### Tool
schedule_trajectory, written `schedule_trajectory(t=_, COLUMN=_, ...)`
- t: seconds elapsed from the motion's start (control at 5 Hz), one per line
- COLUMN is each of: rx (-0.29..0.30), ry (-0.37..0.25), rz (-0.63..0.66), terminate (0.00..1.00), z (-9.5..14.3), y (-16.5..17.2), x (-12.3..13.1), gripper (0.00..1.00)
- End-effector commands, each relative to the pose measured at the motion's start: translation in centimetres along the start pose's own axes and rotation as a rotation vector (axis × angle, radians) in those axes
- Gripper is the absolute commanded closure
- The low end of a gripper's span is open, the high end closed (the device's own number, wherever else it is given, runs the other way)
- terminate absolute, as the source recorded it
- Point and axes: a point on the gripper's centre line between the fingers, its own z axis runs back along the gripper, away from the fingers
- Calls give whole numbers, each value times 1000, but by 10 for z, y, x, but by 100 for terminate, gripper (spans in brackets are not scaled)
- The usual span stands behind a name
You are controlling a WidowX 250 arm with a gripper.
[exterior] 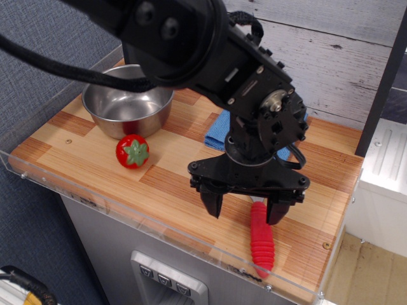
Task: Put the fork on the cloth.
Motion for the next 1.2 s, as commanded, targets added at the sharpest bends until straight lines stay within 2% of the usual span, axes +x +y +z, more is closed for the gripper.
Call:
schedule_trajectory(t=0.0, rx=64, ry=58, rz=-25, terminate=0, z=-15, y=-23, x=6, gripper=0)
schedule_trajectory(t=0.4, rx=92, ry=78, rz=-39, terminate=0, z=-28, y=-30, x=5, gripper=0)
schedule_trajectory(t=0.6, rx=94, ry=76, rz=-49, terminate=0, z=-32, y=-31, x=0, gripper=100)
schedule_trajectory(t=1.0, rx=109, ry=47, rz=-99, terminate=0, z=-24, y=-35, x=2, gripper=100)
